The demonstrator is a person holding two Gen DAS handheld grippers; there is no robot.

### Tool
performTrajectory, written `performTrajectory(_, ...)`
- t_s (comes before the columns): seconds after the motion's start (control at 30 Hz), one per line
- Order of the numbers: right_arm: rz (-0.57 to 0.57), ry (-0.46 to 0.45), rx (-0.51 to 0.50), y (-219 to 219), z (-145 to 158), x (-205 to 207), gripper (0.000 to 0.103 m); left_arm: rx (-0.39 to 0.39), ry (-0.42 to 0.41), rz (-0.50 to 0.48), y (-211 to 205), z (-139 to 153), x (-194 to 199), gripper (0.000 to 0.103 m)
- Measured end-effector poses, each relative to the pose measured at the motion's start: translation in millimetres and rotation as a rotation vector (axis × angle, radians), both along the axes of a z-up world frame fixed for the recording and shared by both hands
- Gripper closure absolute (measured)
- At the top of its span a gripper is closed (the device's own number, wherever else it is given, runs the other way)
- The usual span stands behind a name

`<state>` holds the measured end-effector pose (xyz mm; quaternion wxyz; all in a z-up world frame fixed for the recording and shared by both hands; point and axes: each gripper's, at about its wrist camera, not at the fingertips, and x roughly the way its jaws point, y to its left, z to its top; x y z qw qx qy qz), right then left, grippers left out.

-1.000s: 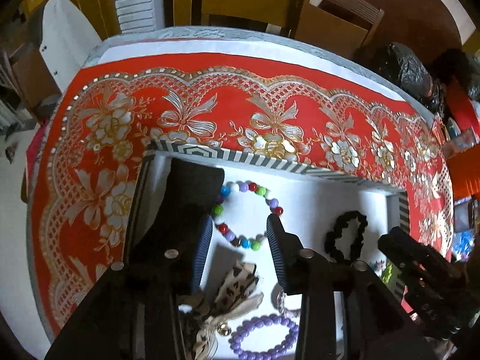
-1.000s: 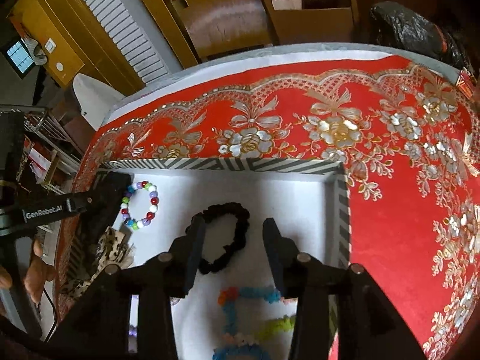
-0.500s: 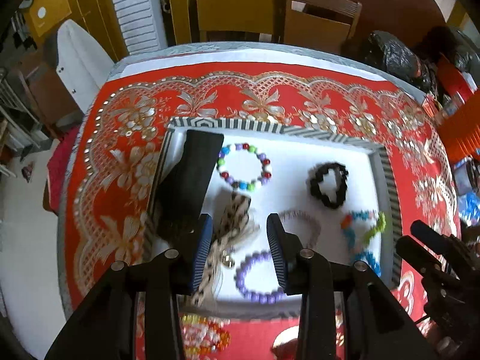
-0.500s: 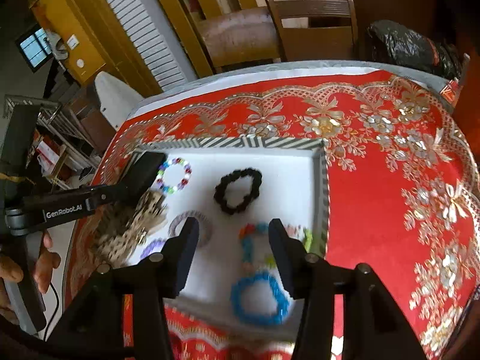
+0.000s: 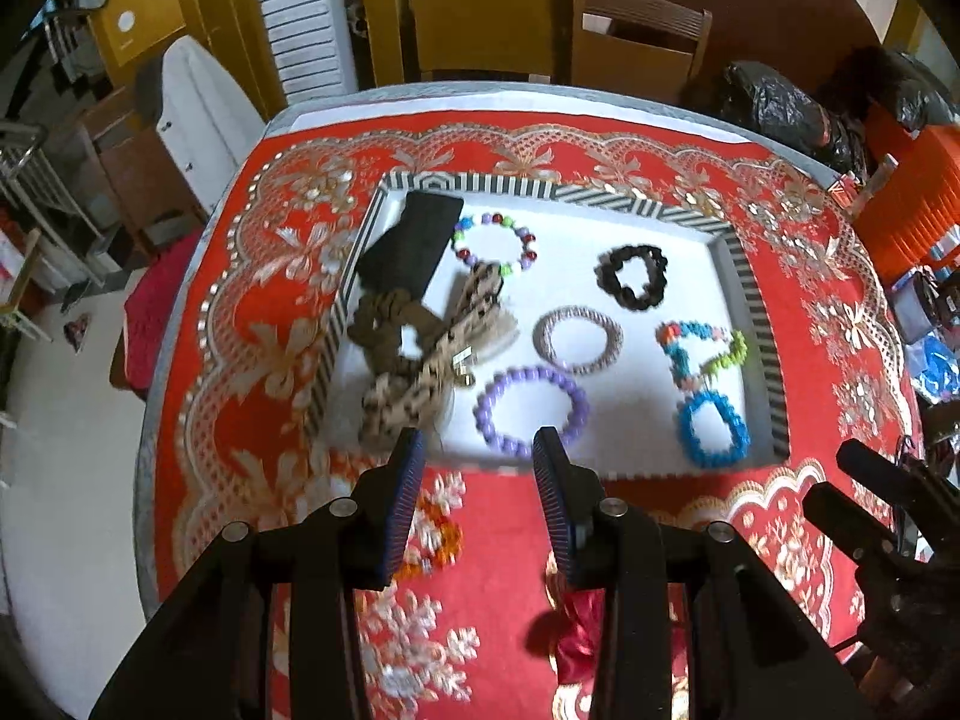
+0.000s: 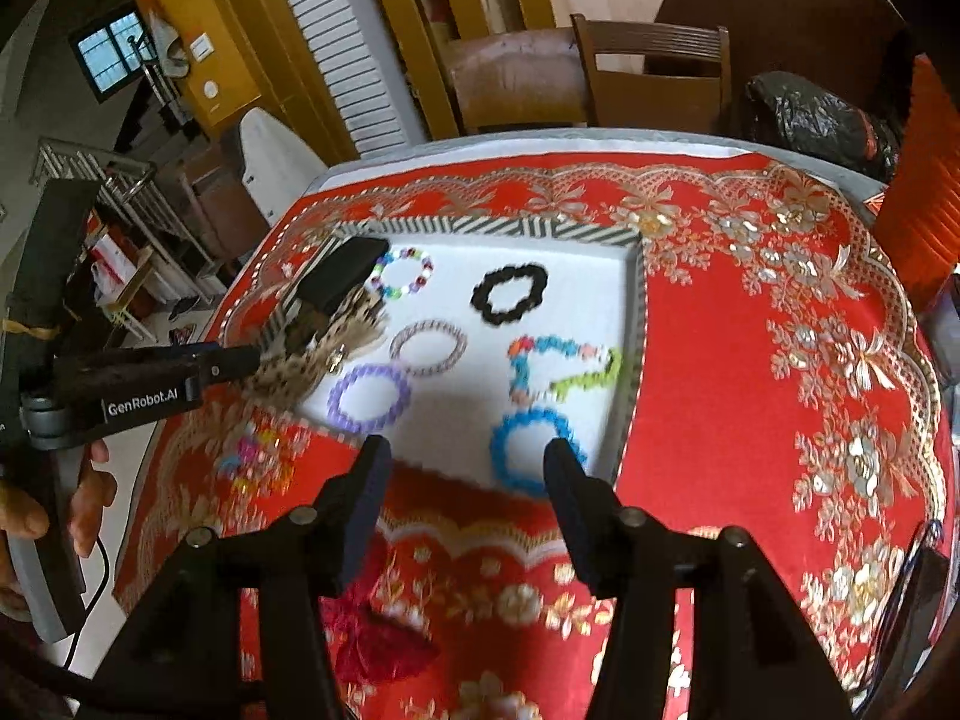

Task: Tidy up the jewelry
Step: 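Withdraw both grippers from the tray toward the remaining jewelry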

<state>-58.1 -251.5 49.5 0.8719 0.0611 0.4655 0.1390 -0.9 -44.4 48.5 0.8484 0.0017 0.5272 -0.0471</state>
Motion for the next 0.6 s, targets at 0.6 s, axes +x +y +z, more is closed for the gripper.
performTrajectory(0.6,0.098,0.047,-0.009,9.9,-17.4,-55.1,0.047,0.02,0.01,0.046,7.3,-8.9,-60.0,0.085)
